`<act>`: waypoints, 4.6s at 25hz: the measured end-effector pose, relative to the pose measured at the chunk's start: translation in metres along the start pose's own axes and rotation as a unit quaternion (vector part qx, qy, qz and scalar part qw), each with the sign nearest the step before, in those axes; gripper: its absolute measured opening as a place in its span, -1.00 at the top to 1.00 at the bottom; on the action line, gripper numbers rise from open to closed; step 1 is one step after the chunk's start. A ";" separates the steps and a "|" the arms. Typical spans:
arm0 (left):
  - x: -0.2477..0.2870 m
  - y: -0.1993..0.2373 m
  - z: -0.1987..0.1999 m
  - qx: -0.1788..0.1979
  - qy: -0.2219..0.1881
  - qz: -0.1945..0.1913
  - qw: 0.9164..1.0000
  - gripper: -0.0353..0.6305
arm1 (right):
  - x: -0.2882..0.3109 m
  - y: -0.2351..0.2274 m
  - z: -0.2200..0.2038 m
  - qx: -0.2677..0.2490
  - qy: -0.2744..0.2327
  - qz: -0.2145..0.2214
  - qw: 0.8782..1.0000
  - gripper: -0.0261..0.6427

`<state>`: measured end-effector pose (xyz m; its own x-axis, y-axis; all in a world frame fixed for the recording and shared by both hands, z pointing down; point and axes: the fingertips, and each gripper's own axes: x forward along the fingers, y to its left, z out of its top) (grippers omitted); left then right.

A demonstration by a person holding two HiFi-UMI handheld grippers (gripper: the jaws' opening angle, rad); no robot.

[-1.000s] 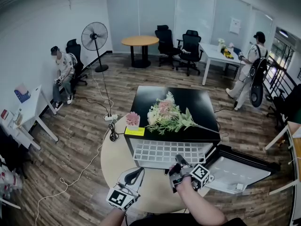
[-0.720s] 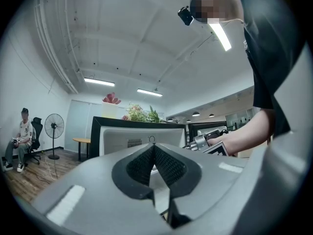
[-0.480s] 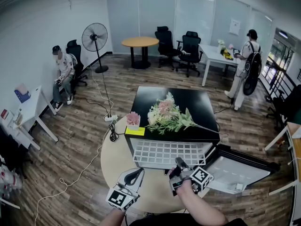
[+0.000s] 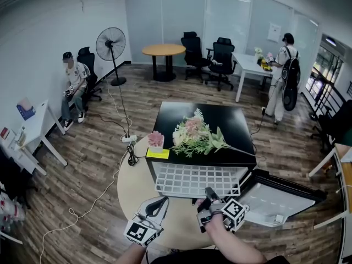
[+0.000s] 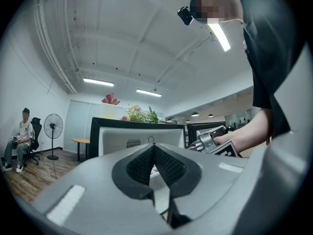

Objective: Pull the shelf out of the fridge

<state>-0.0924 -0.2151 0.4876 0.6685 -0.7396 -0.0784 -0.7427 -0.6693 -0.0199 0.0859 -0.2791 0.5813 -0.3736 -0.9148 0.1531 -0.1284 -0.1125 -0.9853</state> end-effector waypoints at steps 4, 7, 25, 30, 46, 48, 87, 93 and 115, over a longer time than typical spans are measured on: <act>-0.001 -0.001 -0.001 -0.008 -0.005 0.001 1.000 0.90 | -0.014 -0.003 -0.007 -0.005 0.002 -0.005 1.000 0.81; -0.001 -0.002 -0.001 -0.007 -0.005 0.000 1.000 0.90 | -0.024 -0.005 -0.011 -0.009 0.004 -0.011 1.000 0.81; -0.026 0.002 0.005 -0.005 -0.010 0.006 1.000 0.90 | -0.066 -0.008 -0.026 -0.036 -0.010 -0.024 0.999 0.81; -0.023 -0.002 0.001 -0.014 -0.011 -0.006 1.000 0.90 | -0.080 -0.009 -0.022 -0.143 -0.015 -0.035 0.989 0.81; -0.005 -0.009 -0.006 -0.020 -0.012 -0.031 0.999 0.89 | -0.119 0.013 0.001 -0.533 -0.052 -0.047 0.843 0.81; -0.003 -0.008 -0.007 -0.018 -0.010 -0.031 0.999 0.90 | -0.120 0.016 0.001 -0.560 -0.054 -0.043 0.825 0.81; 0.016 -0.007 -0.002 0.060 0.010 0.044 0.997 0.90 | -0.147 0.080 0.025 -0.706 -0.158 0.020 0.690 0.81; 0.015 -0.013 -0.005 0.060 0.012 0.039 0.997 0.90 | -0.147 0.082 0.026 -0.712 -0.161 0.015 0.683 0.82; 0.011 -0.023 -0.015 0.048 0.011 0.031 0.998 0.90 | -0.158 0.078 0.025 -0.718 -0.166 0.008 0.676 0.81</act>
